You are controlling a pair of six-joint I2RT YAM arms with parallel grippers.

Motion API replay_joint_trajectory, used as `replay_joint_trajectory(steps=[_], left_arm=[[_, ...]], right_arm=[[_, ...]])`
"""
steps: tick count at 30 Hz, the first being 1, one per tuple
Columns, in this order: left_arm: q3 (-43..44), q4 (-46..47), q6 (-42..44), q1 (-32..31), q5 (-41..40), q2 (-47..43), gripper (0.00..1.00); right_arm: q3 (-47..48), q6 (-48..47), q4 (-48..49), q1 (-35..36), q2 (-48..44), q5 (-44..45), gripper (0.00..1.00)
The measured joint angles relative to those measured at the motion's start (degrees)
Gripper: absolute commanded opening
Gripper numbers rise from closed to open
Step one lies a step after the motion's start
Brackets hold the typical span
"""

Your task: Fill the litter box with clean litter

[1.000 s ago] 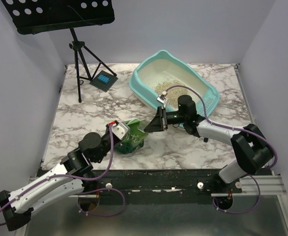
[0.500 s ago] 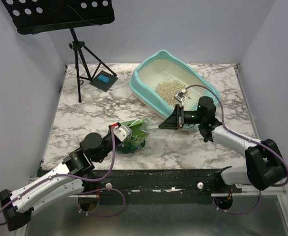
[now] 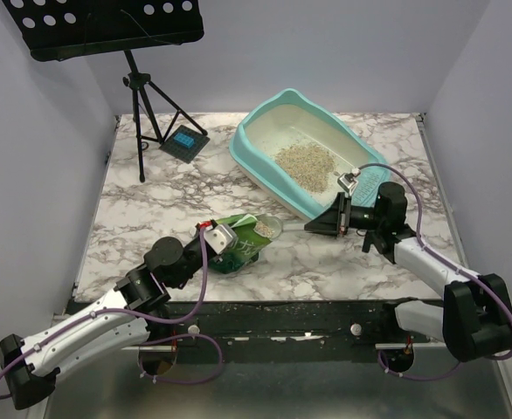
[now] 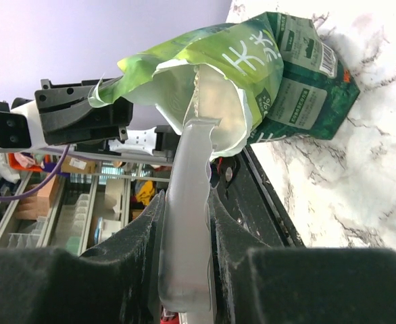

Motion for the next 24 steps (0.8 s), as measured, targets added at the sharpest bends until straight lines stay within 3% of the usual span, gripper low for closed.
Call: replay_joint_trajectory(steps=[24], left_arm=[[-1.49, 3.98, 0.39, 0.00, 1.46, 2.01, 0.00]], right_arm=[[-10.73, 12.68, 2.69, -6.19, -14.45, 0.70, 0.00]])
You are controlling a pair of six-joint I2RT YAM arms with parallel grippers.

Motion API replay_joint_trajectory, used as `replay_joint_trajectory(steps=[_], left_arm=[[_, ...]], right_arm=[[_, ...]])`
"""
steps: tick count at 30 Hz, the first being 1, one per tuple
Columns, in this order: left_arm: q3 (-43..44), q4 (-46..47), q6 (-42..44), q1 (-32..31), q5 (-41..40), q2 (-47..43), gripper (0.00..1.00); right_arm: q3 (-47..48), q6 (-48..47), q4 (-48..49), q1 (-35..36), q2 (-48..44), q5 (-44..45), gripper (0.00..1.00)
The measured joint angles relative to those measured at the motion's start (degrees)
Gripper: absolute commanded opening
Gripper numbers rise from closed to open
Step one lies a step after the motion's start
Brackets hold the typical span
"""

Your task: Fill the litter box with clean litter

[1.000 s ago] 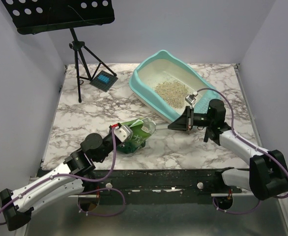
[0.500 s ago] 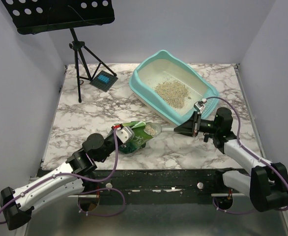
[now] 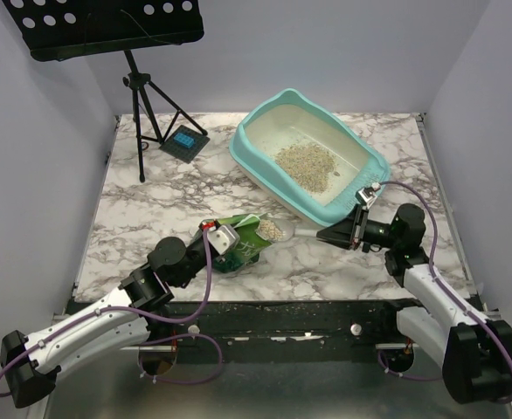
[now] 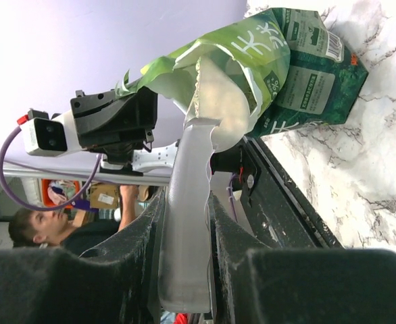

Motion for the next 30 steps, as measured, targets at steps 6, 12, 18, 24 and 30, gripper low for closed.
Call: replay_joint_trajectory(steps=[6, 12, 18, 24, 30], left_arm=[[-0.07, 0.07, 0.00, 0.00, 0.00, -0.31, 0.00], [-0.50, 0.07, 0.00, 0.00, -1.11, -2.56, 0.00], [-2.25, 1.11, 0.00, -0.02, -4.55, -6.58, 0.00], [-2.40, 1.16, -0.04, -0.11, -6.49, -7.63, 0.00], [-2.40, 1.14, -0.28, -0.11, -7.21, -7.89, 0.00]], right_arm=[[-1.14, 2.19, 0.07, -0.57, -4.04, 0.13, 0.00], [-1.18, 3.08, -1.99, -0.81, -8.22, 1.42, 0.00], [-1.18, 3.39, -6.47, -0.81, -12.70, 3.26, 0.00], [-1.16, 3.65, -11.10, -0.81, -16.17, 5.16, 0.00], [-0.07, 5.79, -14.32, -0.81, -17.75, 6.91, 0.00]])
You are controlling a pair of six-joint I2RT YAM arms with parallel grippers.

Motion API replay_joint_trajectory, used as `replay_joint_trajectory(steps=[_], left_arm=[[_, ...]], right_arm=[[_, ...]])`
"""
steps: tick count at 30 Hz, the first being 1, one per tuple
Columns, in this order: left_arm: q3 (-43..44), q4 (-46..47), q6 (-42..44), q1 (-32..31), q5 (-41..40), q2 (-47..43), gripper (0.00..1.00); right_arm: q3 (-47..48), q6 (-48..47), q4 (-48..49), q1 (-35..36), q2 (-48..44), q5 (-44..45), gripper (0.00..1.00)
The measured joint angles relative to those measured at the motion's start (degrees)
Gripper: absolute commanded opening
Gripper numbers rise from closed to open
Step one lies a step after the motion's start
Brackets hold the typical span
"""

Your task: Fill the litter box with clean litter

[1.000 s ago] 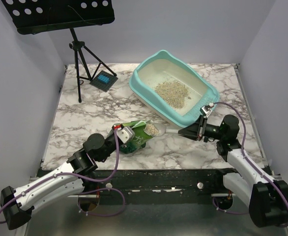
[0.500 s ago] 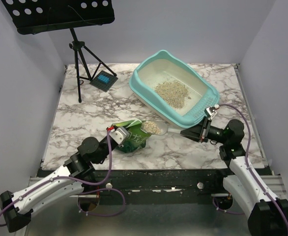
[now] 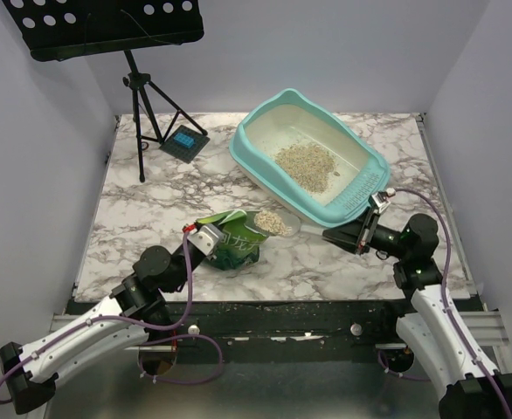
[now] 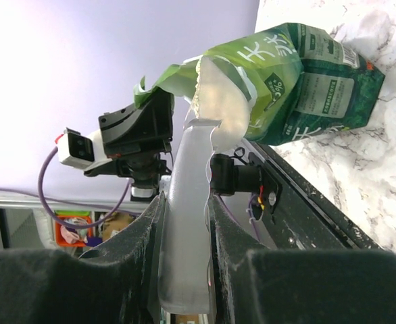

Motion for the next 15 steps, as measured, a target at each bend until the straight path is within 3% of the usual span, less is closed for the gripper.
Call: replay_joint_trajectory(steps=[15], left_arm=[[1.68, -2.16, -1.27, -0.11, -1.22, 0.90, 0.00]], right_arm=[[13.09, 4.31, -1.66, 0.00, 2.71, 4.83, 0.01]])
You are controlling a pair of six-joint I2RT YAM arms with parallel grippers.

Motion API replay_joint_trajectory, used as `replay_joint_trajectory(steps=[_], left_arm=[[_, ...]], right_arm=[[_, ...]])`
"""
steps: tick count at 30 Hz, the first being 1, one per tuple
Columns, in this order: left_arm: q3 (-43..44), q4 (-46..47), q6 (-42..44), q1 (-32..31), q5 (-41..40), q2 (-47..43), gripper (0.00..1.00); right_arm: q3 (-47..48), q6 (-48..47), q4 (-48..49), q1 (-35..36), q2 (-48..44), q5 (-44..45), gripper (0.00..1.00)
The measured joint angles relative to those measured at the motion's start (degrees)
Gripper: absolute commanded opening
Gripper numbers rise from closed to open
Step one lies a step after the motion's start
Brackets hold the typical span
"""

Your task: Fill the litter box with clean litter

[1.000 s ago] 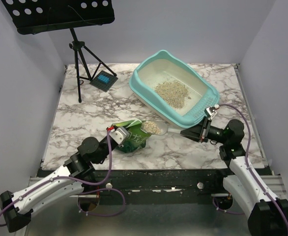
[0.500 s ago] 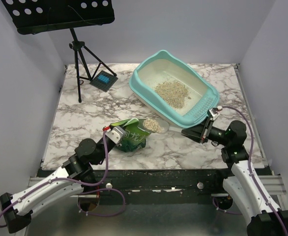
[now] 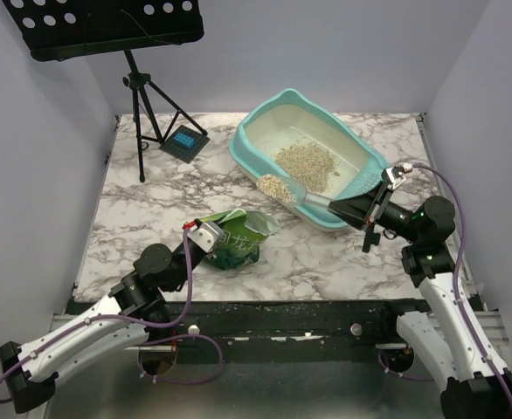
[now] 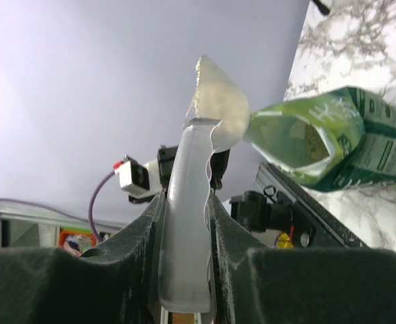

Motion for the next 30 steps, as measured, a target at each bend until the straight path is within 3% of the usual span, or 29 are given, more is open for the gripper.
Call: replay_joint_trajectory(steps=[17, 30], left_arm=[[0.46, -2.54, -1.29, -0.04, 0.04, -2.27, 0.00], [0.46, -3.19, -1.51, -0.04, -0.72, -3.34, 0.00]], right_arm=[[11.50, 0.44, 6.16, 0.00, 19.69, 19.10, 0.00], [24.74, -24.24, -11.85, -0.02, 33.88, 35.56, 0.00]])
